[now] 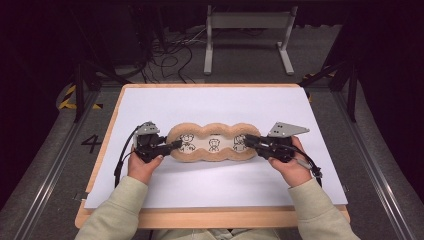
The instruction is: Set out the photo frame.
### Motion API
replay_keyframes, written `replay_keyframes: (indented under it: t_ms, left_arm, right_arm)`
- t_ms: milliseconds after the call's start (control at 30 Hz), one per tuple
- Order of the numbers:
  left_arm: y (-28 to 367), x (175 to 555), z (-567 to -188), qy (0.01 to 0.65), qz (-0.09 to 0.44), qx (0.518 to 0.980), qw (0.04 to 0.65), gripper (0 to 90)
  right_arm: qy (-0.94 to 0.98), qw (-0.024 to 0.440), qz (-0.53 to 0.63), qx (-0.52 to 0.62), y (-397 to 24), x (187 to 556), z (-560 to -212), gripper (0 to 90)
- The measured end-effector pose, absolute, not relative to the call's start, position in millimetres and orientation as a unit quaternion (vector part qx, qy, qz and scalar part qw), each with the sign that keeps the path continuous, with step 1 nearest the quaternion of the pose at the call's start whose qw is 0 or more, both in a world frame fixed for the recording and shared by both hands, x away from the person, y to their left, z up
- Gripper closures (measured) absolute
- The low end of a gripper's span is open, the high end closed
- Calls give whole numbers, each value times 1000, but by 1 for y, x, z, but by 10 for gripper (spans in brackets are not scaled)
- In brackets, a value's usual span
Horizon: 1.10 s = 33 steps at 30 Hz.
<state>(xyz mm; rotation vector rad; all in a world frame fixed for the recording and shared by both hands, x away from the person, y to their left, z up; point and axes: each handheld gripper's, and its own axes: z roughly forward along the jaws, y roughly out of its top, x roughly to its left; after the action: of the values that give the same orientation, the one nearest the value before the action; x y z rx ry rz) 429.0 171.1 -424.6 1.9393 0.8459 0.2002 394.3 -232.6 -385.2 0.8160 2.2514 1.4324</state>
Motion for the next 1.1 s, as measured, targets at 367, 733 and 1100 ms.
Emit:
replay_keyframes:
  t_ms: [367, 733, 1100]
  left_arm:
    - [178, 439, -437, 350, 78, 809, 465, 533]
    - [184, 433, -435, 359, 79, 802, 470, 504]
    - [201, 402, -414, 362, 128, 788, 480, 365]
  right_arm:
    - [786, 171, 519, 290, -239, 391, -383, 758]
    - [781, 176, 527, 285, -243, 386, -376, 707]
    - [766, 202, 535, 295, -257, 379, -366, 535]
